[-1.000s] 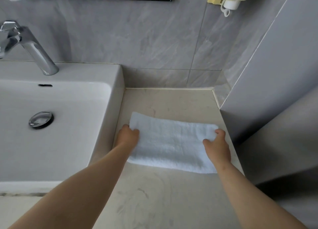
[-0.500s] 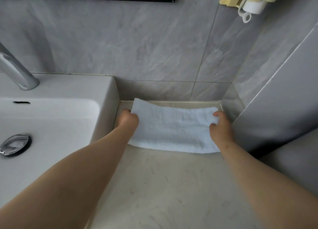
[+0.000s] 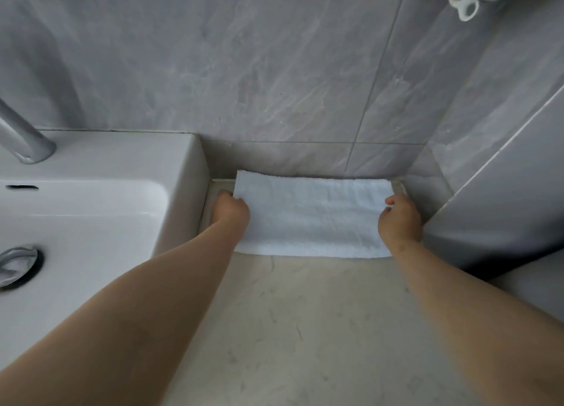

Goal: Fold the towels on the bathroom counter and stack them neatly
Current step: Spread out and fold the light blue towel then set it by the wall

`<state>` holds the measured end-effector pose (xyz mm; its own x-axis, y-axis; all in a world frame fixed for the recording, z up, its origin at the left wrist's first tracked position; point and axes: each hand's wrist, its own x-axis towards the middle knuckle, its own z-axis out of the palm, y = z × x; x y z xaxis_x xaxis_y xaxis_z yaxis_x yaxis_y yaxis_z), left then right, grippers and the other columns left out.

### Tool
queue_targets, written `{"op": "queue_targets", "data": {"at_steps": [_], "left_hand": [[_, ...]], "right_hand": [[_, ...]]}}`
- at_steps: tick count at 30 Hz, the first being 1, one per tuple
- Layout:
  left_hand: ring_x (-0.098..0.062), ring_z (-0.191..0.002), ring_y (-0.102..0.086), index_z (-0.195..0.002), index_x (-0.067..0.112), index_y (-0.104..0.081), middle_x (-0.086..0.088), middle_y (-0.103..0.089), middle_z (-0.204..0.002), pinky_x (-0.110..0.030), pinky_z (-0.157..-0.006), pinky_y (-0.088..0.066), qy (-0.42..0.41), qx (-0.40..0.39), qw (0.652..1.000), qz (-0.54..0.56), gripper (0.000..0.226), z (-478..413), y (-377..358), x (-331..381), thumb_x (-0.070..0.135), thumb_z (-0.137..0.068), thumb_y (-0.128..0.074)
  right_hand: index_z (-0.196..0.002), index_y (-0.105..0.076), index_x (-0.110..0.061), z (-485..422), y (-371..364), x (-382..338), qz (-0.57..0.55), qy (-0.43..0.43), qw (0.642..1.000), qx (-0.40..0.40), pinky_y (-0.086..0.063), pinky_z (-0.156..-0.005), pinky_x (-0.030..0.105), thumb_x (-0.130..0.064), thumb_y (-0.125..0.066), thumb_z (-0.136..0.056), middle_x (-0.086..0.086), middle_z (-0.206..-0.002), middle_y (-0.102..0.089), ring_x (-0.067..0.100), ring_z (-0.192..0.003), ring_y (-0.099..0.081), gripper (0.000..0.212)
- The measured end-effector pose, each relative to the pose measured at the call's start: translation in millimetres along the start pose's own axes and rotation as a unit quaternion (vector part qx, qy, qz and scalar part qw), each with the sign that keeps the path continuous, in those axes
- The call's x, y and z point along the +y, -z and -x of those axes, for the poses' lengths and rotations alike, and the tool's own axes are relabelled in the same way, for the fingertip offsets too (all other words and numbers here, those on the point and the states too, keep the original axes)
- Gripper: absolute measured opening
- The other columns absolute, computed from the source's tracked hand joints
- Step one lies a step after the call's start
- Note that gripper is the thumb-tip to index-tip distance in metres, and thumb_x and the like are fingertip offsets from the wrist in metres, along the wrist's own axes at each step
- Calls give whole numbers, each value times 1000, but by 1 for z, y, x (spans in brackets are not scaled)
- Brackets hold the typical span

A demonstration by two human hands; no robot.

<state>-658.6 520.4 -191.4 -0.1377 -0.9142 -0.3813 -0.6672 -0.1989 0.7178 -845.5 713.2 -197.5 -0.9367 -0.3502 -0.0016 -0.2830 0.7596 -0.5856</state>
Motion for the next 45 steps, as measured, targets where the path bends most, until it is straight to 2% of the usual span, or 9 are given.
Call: {"op": "queue_targets", "data": {"at_steps": [2, 4, 8, 13, 19, 24, 32, 38, 45], "left_hand": [[-24, -85, -42, -93, 7, -50, -10, -50, -90, -26, -72, -33, -10, 2, 999, -33, 13, 2, 0, -2, 9, -96, -37], [-29, -90, -50, -113, 3, -51, -16, -55, -110, -30, -75, -37, -30, 6, 997, -77, 24, 5, 1, -3, 8, -93, -39], [-37, -109, -54, -119, 6, -46, -18, -53, -122, -39, -88, -46, -71, 11, 987, -147, 29, 9, 5, -2, 10, -90, -43], [-34, -127, -37, -139, 15, -33, -12, -32, -142, -42, -102, -37, -136, 3, 957, -255, 50, 24, 10, -2, 8, -91, -41], [-30, -129, -34, -138, 17, -36, -10, -39, -141, -39, -99, -35, -216, -1, 920, -327, 52, 58, 23, 3, 2, -89, -35], [-29, -128, -37, -137, 20, -38, -7, -43, -140, -39, -101, -32, -296, 23, 872, -389, 47, 92, 45, 4, 11, -91, -38], [-27, -121, -44, -133, 21, -43, -4, -48, -134, -36, -96, -35, -397, 93, 808, -425, 41, 144, 102, 2, 18, -93, -41], [-27, -117, -45, -123, 21, -49, -4, -53, -126, -35, -90, -34, -396, 151, 801, -423, 33, 173, 153, -2, 21, -90, -43], [-24, -117, -46, -127, 23, -47, 0, -53, -127, -34, -91, -34, -363, 220, 819, -386, 37, 181, 232, -25, 22, -90, -45]], "right_hand": [[-128, -52, 0, 0, -1, 2, 19, -4, 1000, -22, -41, -97, 39, 3, -39, -93, 20, -131, -52, 36, -120, -50, 37], [-129, -51, 3, 2, -2, 5, 41, 5, 998, -38, -40, -98, 39, 2, -40, -93, 21, -133, -50, 37, -121, -49, 37], [-128, -50, 0, 9, -3, 6, 131, 23, 989, -59, -36, -101, 41, -7, -42, -93, 18, -138, -43, 36, -124, -42, 36], [-143, -31, -17, 24, 5, -7, 169, 32, 982, -79, -18, -112, 43, -18, -46, -93, 12, -155, -16, 32, -140, -18, 53], [-143, -30, -15, 50, 21, -30, 180, 105, 974, -86, -26, -107, 42, -23, -48, -92, 9, -150, -27, 31, -134, -29, 55], [-141, -33, -15, 87, 45, -54, 174, 178, 965, -80, -31, -99, 38, -25, -49, -92, 8, -140, -41, 31, -126, -38, 53], [-141, -32, -18, 149, 86, -96, 162, 285, 943, -56, -28, -100, 36, -27, -48, -92, 5, -141, -39, 28, -129, -34, 52], [-140, -32, -21, 183, 104, -131, 164, 353, 920, -36, -27, -101, 36, -29, -47, -92, 4, -139, -41, 29, -126, -36, 52], [-137, -38, -21, 231, 101, -193, 136, 421, 896, -44, -29, -101, 35, -31, -49, -91, 3, -139, -42, 28, -128, -36, 48]]}}
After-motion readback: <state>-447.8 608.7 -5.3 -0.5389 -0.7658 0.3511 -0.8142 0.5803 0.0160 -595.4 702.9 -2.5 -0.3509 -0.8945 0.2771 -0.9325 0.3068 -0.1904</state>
